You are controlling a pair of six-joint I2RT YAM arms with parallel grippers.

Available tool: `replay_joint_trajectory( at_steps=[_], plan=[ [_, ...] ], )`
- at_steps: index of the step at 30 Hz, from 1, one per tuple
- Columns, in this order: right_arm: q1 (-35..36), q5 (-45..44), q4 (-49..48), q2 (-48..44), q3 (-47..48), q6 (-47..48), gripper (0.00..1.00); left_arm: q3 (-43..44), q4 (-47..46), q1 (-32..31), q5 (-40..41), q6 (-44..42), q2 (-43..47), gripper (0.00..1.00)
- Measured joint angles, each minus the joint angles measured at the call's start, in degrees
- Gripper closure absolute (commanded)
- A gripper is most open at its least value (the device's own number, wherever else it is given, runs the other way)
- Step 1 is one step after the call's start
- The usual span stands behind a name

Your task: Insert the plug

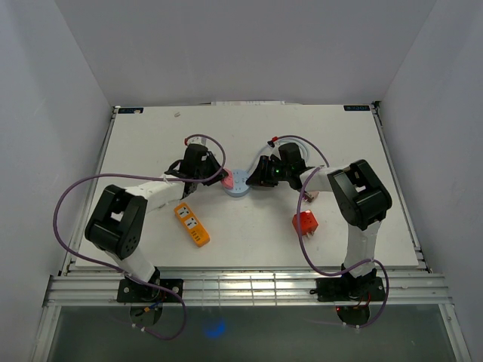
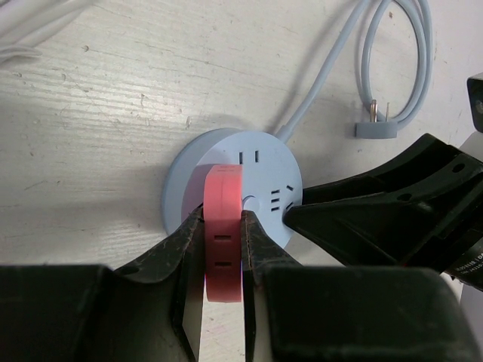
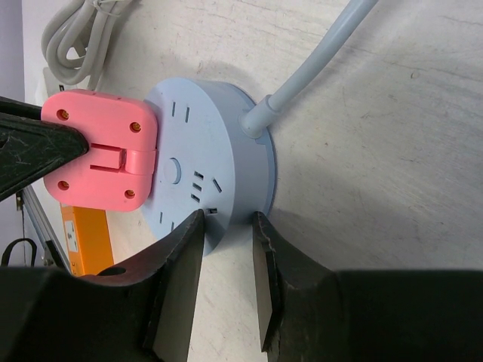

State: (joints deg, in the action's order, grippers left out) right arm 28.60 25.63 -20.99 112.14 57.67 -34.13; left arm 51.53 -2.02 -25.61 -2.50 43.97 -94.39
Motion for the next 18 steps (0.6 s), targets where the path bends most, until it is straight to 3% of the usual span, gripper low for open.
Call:
replay_joint_trajectory(
  at_steps=[12, 18],
  plan=[
    [0.33, -1.11, 0.61, 0.00, 0.59, 0.17, 0.63, 6.21, 7.89, -0.39, 1.46, -2.64, -2.08, 0.99],
    [0.42, -1.73, 1.36, -0.09, 0.94, 0.72, 0.62, 6.75, 8.41, -0.44, 1.31, -4.11, -2.34, 0.84]
  ],
)
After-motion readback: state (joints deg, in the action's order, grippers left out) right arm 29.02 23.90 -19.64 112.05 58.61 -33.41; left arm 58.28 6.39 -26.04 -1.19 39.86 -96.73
